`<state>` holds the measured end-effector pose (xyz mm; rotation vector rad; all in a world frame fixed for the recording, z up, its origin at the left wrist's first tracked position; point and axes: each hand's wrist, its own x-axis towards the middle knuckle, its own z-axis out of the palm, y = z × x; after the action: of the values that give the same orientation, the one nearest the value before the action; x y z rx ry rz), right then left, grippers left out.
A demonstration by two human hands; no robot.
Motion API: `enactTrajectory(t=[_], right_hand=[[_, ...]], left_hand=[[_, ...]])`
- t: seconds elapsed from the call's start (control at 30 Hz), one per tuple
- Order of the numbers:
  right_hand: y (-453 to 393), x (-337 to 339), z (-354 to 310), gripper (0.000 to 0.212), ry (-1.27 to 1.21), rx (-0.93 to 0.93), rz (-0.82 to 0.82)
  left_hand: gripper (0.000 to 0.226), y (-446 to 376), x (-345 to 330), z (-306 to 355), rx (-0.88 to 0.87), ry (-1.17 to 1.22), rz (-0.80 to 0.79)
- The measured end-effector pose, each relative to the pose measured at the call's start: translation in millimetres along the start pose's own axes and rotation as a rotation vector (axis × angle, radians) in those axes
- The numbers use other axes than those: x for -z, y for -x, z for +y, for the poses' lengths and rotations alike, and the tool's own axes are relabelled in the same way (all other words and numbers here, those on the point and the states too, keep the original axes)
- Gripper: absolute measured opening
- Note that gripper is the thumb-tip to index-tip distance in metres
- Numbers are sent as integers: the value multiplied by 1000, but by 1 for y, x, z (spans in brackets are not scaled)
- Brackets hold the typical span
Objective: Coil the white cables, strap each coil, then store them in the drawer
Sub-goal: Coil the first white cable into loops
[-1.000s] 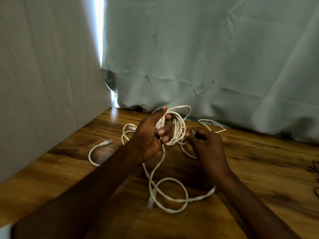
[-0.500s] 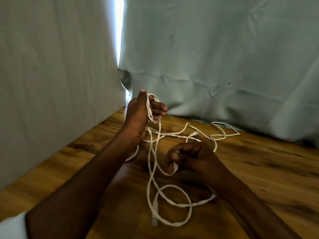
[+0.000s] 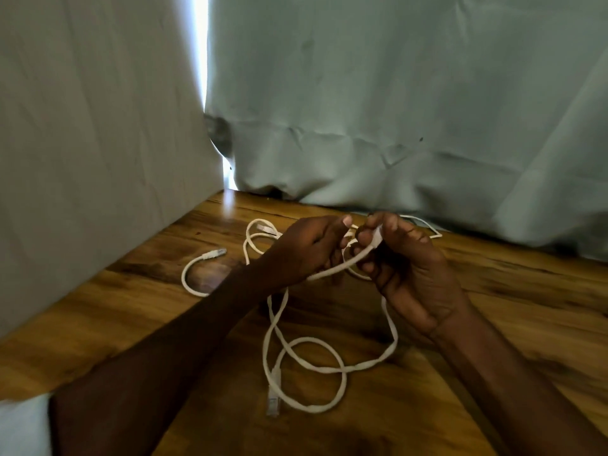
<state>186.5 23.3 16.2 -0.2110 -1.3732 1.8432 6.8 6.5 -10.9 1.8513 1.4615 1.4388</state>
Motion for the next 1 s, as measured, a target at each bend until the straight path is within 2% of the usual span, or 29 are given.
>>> enactTrajectory(t=[0.1,0.2,0.3,0.5,0.63,0.73,0.83,0.93,1.0], right_hand=[[-9,5,-4,19,-139,63,205],[-18,20,-2,23,-212,108,409],[-20,31,0,24,-258,75,525],[-23,33,-3,19,-353,66,531],[-23,33,0,19,-341,79,529],[-23,34,-2,17,-396,100,533],[-24,38,-6,6,-474,142,540],[-25,44,-10,13,-524,174,524],[-25,46,-11,12,-538,170,507]], left_hand=[[59,3,-1,8,138,255,-155],[58,0,0,17,173,344,-242],[55,0,-2,23,187,465,-316],[57,-1,-4,18,179,575,-367],[67,1,-4,26,218,510,-379],[79,4,-8,28,254,366,-415],[65,7,-13,30,239,328,-462],[47,5,-12,29,220,290,-442],[44,3,-11,28,189,276,-441]])
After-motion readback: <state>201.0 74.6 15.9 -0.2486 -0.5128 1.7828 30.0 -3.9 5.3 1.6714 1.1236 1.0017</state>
